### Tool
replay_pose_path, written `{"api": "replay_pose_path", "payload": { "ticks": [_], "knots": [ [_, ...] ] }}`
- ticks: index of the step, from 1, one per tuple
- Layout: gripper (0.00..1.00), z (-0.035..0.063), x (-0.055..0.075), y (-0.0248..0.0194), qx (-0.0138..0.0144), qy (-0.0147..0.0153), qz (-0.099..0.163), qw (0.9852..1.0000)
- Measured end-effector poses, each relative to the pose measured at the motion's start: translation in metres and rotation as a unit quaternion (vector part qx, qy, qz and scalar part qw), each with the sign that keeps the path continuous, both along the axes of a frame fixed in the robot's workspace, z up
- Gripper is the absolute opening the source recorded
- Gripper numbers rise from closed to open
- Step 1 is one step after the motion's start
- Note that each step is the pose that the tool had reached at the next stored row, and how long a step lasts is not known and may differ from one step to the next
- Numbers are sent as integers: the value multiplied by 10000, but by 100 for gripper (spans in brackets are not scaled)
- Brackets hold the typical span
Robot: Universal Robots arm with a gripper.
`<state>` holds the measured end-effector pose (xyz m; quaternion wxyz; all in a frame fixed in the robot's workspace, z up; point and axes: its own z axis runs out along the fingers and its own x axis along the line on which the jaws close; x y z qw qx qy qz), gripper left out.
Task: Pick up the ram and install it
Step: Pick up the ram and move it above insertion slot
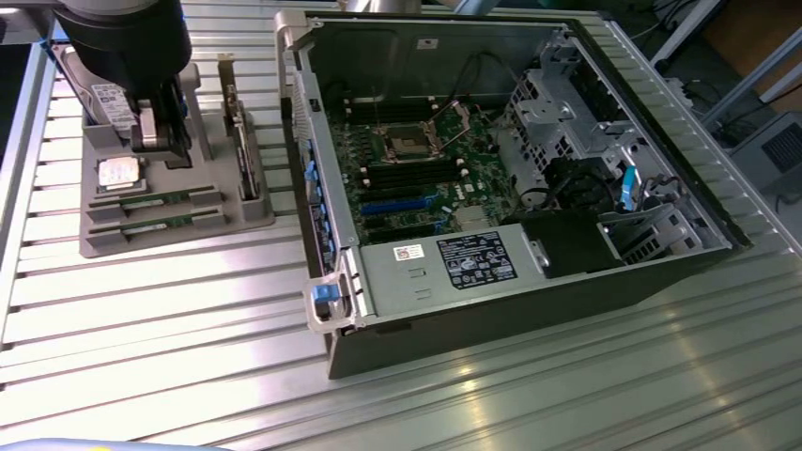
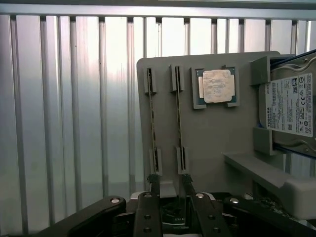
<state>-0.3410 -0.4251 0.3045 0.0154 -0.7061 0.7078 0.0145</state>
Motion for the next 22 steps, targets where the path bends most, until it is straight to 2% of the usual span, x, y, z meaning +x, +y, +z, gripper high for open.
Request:
{"api": "replay_pose_path", "payload": {
  "ticks": [16, 22],
  "knots": [
    [30, -182, 0, -4, 0, 0, 0, 10000],
    [30, -218, -7, -18, 0, 0, 0, 10000]
  ]
}}
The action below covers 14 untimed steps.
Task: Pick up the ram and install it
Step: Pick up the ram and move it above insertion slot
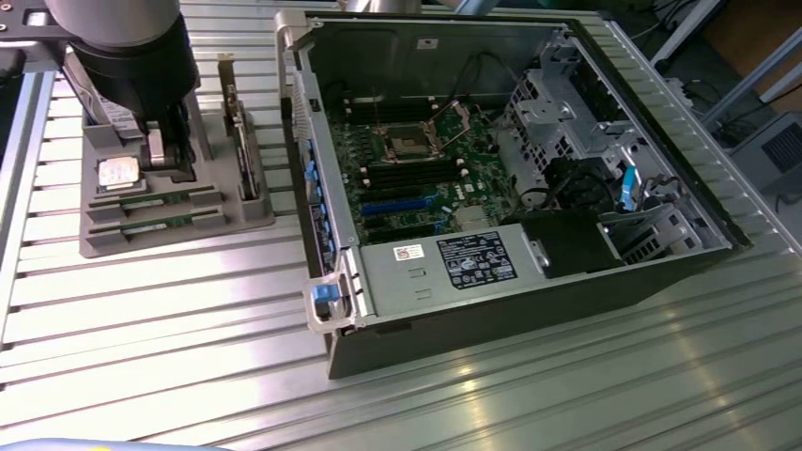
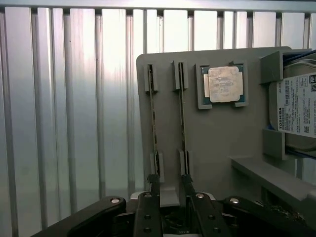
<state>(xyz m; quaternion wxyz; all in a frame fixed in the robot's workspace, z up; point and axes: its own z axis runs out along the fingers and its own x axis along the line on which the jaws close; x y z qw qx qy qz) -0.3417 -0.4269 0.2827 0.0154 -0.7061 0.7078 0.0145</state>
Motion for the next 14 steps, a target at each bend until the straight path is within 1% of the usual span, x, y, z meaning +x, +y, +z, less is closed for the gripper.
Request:
{"api": "replay_pose_path", "payload": {
  "ticks": [1, 5, 7, 8, 11, 14],
  "knots": [
    [30, -3, -5, -4, 0, 0, 0, 10000],
    [30, -27, -64, -49, 0, 0, 1, 10000],
    [30, -43, -70, -70, 0, 0, 2, 10000],
    [30, -64, -69, -88, 1, -1, 3, 10000],
    [30, -113, -70, -124, 0, 0, 5, 10000],
    [30, -159, -70, -141, 0, 0, 5, 10000]
  ]
}}
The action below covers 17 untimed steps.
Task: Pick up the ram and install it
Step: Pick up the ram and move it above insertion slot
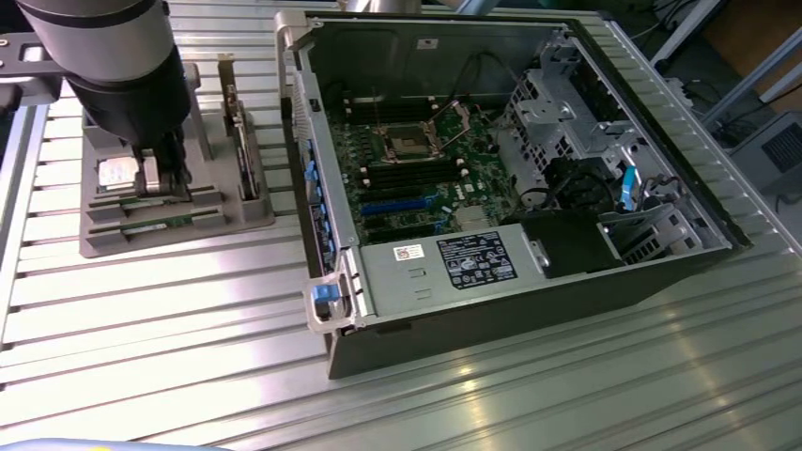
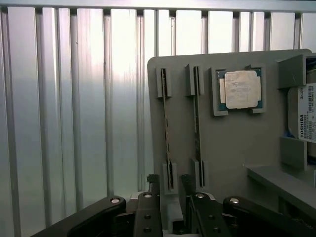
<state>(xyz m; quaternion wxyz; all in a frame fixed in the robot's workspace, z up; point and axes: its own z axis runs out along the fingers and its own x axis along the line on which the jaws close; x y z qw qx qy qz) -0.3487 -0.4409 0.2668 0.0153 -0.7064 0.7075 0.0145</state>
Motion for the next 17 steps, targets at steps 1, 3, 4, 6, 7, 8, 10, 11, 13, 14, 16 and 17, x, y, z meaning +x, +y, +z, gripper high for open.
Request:
{"api": "replay_pose_path", "payload": {
  "ticks": [1, 3, 4, 6, 7, 8, 10, 11, 13, 14, 16, 17],
  "knots": [
    [30, -21, 0, -5, 0, -1, 0, 10000],
    [30, -69, 0, -13, 0, 0, 0, 10000],
    [30, -89, 0, -16, 1, -1, 0, 10000],
    [30, -120, 0, -22, 0, 0, 0, 10000],
    [30, -137, -8, -25, -1, 1, 1, 10000],
    [30, -152, -24, -25, 0, -1, 1, 10000],
    [30, -169, -52, -25, 0, 0, 3, 10000],
    [30, -177, -64, -25, 0, 0, 3, 10000],
    [30, -202, -96, -24, 0, 0, 4, 10000],
    [30, -213, -110, -25, 0, 0, 5, 10000],
    [30, -238, -127, -24, 1, -1, 6, 10000],
    [30, -243, -131, -25, 0, 0, 6, 10000]
  ]
}}
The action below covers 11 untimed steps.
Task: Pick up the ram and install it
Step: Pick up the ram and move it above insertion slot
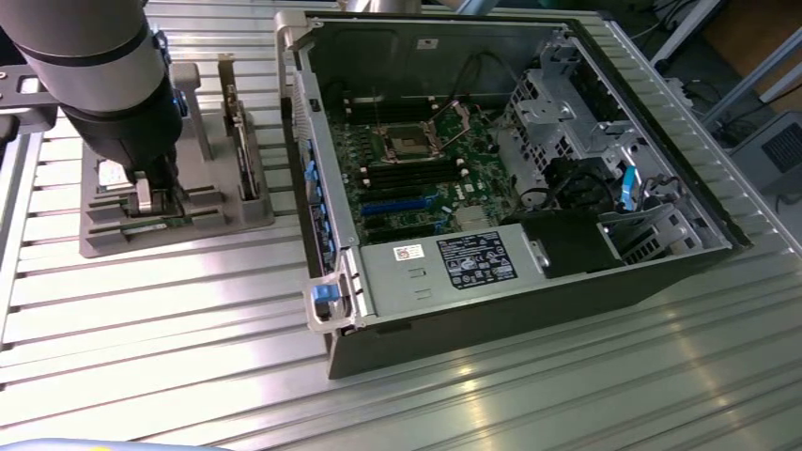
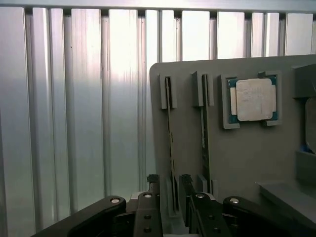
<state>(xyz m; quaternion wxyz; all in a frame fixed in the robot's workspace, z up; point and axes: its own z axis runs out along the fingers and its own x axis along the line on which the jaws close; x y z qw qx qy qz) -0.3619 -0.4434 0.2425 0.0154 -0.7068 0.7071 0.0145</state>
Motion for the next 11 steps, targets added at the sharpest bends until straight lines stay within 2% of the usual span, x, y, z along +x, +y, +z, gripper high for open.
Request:
{"api": "replay_pose_path", "payload": {
  "ticks": [11],
  "knots": [
    [30, -97, -71, 0, 0, 0, 49, 10000]
  ]
}}
